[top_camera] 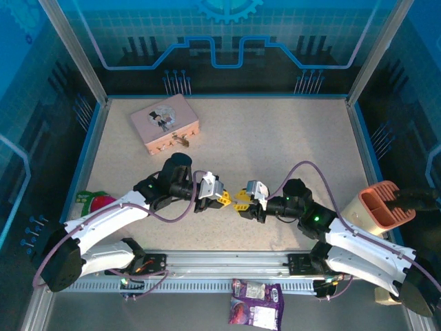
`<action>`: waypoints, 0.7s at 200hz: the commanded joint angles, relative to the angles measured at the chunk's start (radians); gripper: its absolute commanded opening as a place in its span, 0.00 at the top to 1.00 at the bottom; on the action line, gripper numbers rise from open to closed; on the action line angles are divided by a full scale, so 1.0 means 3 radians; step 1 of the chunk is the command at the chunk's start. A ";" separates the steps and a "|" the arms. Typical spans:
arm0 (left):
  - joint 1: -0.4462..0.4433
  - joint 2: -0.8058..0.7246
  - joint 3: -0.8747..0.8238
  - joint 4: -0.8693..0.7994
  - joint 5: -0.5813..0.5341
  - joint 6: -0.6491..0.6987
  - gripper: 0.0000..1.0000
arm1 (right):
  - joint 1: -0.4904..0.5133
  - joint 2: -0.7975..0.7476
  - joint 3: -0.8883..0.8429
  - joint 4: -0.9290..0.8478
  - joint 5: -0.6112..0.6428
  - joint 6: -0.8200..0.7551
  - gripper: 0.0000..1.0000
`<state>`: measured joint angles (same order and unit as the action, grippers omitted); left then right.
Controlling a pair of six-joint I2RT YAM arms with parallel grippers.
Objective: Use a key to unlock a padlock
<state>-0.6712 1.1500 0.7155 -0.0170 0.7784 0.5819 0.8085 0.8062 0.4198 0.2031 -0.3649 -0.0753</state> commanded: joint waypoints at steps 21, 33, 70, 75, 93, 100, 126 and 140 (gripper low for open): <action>-0.0009 -0.0025 -0.0074 0.0090 -0.0007 0.0008 1.00 | 0.0011 -0.0054 -0.0049 0.0109 0.0096 0.0036 0.70; -0.0011 -0.0025 -0.0074 0.0098 -0.0017 0.0004 1.00 | 0.0009 -0.0054 -0.0052 0.0089 0.0114 0.0032 0.71; -0.0007 -0.0031 -0.0081 0.0118 -0.0023 -0.0002 1.00 | 0.0009 -0.0054 -0.0105 0.0107 0.0171 0.0046 0.72; -0.0009 -0.0025 -0.0083 0.0120 -0.0027 -0.0008 1.00 | 0.0009 -0.0059 -0.0105 0.0121 0.0168 0.0050 0.72; -0.0007 -0.0028 -0.0074 0.0132 -0.0023 -0.0012 1.00 | 0.0007 -0.0058 -0.0099 0.0113 0.0174 0.0050 0.73; -0.0007 -0.0024 -0.0076 0.0129 -0.0020 -0.0012 1.00 | 0.0010 -0.0058 -0.0101 0.0106 0.0177 0.0049 0.74; -0.0005 -0.0019 -0.0067 0.0133 -0.0016 -0.0017 1.00 | 0.0010 -0.0074 -0.0101 0.0129 0.0176 0.0065 0.77; -0.0006 -0.0012 -0.0062 0.0121 -0.0020 -0.0022 1.00 | 0.0006 -0.0083 -0.0099 0.0139 0.0163 0.0081 0.79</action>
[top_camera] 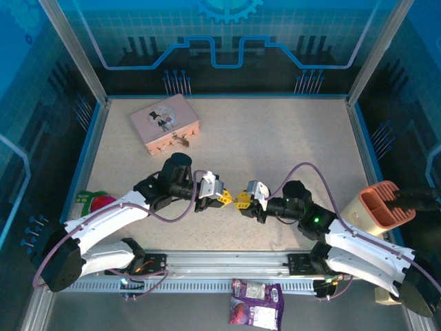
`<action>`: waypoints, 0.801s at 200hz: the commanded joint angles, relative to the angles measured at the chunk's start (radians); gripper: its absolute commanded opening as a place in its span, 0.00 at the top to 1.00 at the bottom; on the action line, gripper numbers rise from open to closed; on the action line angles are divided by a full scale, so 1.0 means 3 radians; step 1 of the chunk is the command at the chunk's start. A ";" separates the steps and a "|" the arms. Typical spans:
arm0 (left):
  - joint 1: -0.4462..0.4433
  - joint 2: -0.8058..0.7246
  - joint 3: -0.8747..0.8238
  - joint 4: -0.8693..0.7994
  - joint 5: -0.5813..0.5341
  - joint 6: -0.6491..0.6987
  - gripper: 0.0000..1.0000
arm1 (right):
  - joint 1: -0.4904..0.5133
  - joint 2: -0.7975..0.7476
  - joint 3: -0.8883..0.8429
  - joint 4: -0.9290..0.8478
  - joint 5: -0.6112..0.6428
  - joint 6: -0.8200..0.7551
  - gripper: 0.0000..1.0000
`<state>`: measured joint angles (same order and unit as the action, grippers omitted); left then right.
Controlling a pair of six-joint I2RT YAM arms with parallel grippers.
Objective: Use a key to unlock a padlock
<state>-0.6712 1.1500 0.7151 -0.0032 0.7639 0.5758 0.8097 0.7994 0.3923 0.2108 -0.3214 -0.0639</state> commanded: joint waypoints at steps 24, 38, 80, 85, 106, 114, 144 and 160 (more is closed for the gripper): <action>-0.0009 -0.0015 -0.0057 0.0088 0.0033 -0.0012 1.00 | 0.0006 -0.0081 -0.0009 0.0126 0.0035 0.0052 0.81; -0.0008 -0.0015 -0.0059 0.0093 0.0043 -0.0017 1.00 | 0.0007 -0.0087 0.0001 0.0128 0.0044 0.0056 0.82; -0.0010 -0.0012 -0.0064 0.0090 0.0044 -0.0028 1.00 | 0.0011 -0.0108 -0.0012 0.0161 0.0013 0.0094 0.84; -0.0011 -0.0005 -0.0064 0.0088 0.0042 -0.0028 1.00 | 0.0014 -0.0105 -0.0014 0.0166 0.0003 0.0092 0.84; -0.0012 0.0017 -0.0045 0.0073 0.0021 -0.0027 1.00 | 0.0012 -0.0108 -0.0011 0.0176 -0.0023 0.0110 0.84; -0.0012 0.0030 -0.0046 0.0072 0.0026 -0.0028 1.00 | 0.0012 -0.0107 -0.0007 0.0178 -0.0031 0.0114 0.84; -0.0012 0.0034 -0.0052 0.0101 0.0025 -0.0031 1.00 | 0.0019 -0.0090 -0.0003 0.0179 -0.0043 0.0112 0.83; -0.0012 0.0043 -0.0051 0.0095 0.0021 -0.0031 1.00 | 0.0017 -0.0077 -0.0002 0.0180 -0.0048 0.0116 0.81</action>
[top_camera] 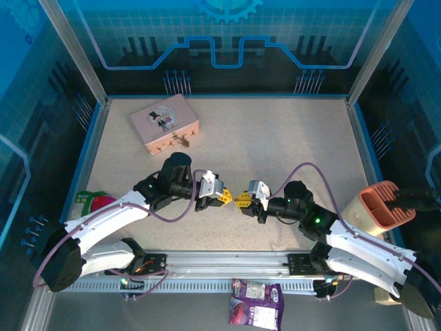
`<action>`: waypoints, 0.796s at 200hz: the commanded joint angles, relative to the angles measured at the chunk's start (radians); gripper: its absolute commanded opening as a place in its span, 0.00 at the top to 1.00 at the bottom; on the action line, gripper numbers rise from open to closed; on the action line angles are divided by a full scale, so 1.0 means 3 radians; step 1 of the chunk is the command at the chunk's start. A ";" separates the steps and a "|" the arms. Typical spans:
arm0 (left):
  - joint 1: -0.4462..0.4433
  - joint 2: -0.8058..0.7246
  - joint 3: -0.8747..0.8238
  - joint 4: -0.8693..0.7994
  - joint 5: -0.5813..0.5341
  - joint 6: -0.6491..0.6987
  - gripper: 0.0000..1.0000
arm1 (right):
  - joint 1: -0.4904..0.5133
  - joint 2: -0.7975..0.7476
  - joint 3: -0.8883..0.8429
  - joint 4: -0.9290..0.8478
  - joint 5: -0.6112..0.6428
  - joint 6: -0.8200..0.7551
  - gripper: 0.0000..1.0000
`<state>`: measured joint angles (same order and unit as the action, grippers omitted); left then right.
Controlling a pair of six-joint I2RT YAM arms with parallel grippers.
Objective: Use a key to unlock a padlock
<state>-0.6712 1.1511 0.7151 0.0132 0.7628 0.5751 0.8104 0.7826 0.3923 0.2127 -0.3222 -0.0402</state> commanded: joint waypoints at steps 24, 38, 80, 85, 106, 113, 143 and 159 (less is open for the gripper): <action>-0.0012 0.0049 -0.0060 0.0048 0.0028 -0.0029 1.00 | 0.0019 0.0006 -0.0003 0.0171 -0.0061 0.0049 0.80; -0.0014 0.0051 -0.0052 0.0044 0.0024 -0.0021 1.00 | 0.0024 0.0018 -0.0003 0.0172 -0.0074 0.0055 0.80; -0.0016 0.0039 -0.0063 0.0077 0.0014 -0.0034 1.00 | 0.0024 0.0058 0.0016 0.0240 -0.0102 0.0055 0.92; -0.0015 0.0036 -0.0069 0.0083 0.0016 -0.0038 1.00 | 0.0024 0.0055 0.0020 0.0228 -0.0097 0.0050 0.93; -0.0013 0.0016 -0.0089 0.0128 -0.0013 -0.0067 1.00 | 0.0019 0.0028 0.0019 0.0211 -0.0049 0.0060 0.98; -0.0009 0.0009 -0.0105 0.0177 -0.0046 -0.0113 1.00 | 0.0024 0.0008 0.0014 0.0210 -0.0012 0.0068 1.00; -0.0012 -0.0278 -0.0417 0.0961 -0.0610 -0.0636 0.75 | 0.0024 -0.0160 0.0013 -0.0037 0.0261 0.0155 1.00; 0.0032 -0.0524 -0.0623 0.1409 -0.1161 -0.1116 0.63 | 0.0024 -0.0293 -0.0071 0.0007 0.0360 0.0319 1.00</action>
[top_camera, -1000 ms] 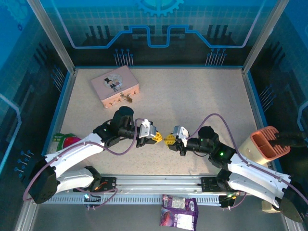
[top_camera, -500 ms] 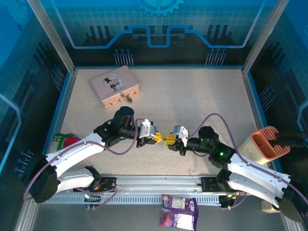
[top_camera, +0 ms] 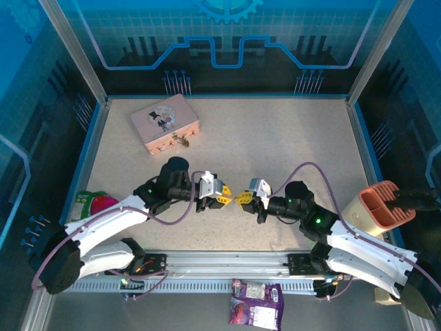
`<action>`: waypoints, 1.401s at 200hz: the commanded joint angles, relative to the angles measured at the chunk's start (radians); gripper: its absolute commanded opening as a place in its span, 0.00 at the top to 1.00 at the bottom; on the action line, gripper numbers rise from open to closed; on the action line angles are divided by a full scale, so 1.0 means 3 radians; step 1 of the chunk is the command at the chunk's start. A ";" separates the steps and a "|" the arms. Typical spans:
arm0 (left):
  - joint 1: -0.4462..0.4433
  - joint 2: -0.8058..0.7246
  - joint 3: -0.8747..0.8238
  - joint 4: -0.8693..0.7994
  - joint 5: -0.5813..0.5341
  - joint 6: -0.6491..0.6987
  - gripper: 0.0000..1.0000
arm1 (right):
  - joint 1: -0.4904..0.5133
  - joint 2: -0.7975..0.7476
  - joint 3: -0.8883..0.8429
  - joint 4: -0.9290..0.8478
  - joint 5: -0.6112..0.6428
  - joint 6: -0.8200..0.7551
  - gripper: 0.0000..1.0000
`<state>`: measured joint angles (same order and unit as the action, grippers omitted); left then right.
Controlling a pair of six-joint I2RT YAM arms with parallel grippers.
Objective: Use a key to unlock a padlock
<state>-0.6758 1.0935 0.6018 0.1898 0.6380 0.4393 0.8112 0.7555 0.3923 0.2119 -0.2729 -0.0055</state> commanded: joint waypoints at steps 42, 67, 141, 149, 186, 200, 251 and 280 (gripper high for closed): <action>0.0503 -0.0509 -0.0211 0.0673 -0.1691 -0.2044 0.52 | 0.0029 -0.0482 -0.0383 0.0445 0.0422 0.0893 1.00; 0.0659 -0.0369 -0.0184 0.0551 -0.1935 -0.2402 0.49 | 0.0073 -0.0486 -0.0433 0.0531 0.0708 0.1258 1.00; 0.0932 0.0526 0.0249 -0.0047 -0.2918 -0.3275 0.34 | 0.0427 -0.0517 -0.0428 0.0472 0.1668 0.2085 1.00; 0.0953 0.0631 0.0312 -0.0077 -0.2978 -0.3345 0.34 | 0.0476 -0.0535 -0.0410 0.0434 0.1723 0.2108 1.00; 0.1102 0.1133 0.0384 0.0352 -0.2998 -0.3752 0.32 | 0.0645 -0.0662 -0.0465 0.0394 0.1938 0.2244 1.00; 0.1147 0.1331 0.0338 0.0703 -0.2927 -0.3919 0.31 | 0.0699 -0.0741 -0.0543 0.0487 0.1978 0.2265 1.00; 0.1303 0.2101 0.0439 0.1504 -0.2821 -0.4270 0.35 | 0.0778 -0.1097 -0.0601 0.0270 0.2032 0.2200 1.00; 0.1340 0.2408 0.0595 0.1490 -0.2958 -0.4439 0.38 | 0.0784 -0.1321 -0.0698 0.0316 0.1984 0.2148 1.00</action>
<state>-0.2882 1.7649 0.7292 0.5484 -0.2291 -0.8200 1.0298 0.4080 0.2119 0.2928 0.3077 0.6510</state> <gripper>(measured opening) 0.637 0.064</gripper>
